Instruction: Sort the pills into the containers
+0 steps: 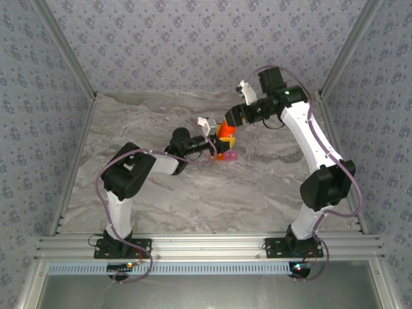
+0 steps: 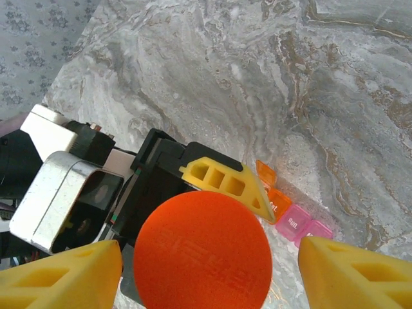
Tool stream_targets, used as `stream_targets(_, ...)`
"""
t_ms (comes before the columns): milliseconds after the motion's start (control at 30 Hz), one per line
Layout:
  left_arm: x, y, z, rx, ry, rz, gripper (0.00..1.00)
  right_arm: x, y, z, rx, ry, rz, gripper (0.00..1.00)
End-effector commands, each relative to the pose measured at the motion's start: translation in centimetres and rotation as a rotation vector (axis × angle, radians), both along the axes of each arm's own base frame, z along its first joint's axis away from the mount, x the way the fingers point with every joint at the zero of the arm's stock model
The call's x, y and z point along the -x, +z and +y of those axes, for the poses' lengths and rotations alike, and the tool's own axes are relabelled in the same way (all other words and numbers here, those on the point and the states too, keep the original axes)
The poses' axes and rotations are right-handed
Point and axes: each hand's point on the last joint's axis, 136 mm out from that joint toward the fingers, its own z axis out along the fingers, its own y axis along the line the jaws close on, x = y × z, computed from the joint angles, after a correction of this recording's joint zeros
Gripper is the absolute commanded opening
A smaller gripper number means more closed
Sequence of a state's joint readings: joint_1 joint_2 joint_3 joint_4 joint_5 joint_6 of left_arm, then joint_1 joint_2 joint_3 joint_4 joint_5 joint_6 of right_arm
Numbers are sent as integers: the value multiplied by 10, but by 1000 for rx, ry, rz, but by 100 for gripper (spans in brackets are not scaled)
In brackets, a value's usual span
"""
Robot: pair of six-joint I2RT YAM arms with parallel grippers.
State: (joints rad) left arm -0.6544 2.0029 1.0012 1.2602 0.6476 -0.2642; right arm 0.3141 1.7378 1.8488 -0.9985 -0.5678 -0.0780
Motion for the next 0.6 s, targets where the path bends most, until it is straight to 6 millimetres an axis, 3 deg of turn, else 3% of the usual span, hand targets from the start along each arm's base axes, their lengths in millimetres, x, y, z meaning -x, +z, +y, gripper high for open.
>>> stream_targets(0, 2, 26, 1, 57, -24, -65, 0, 3, 1, 4, 9, 31, 0, 72)
stream_targets(300, 2, 26, 1, 58, -24, -64, 0, 4, -3, 5, 6, 17, 30, 50)
stream_targets(433, 2, 27, 1, 58, -19, -68, 0, 8, -7, 10, 11, 2, 50, 47)
stream_targets(567, -2, 27, 4, 51, 25, -83, 0, 9, -24, 16, 57, -113, 101, 44)
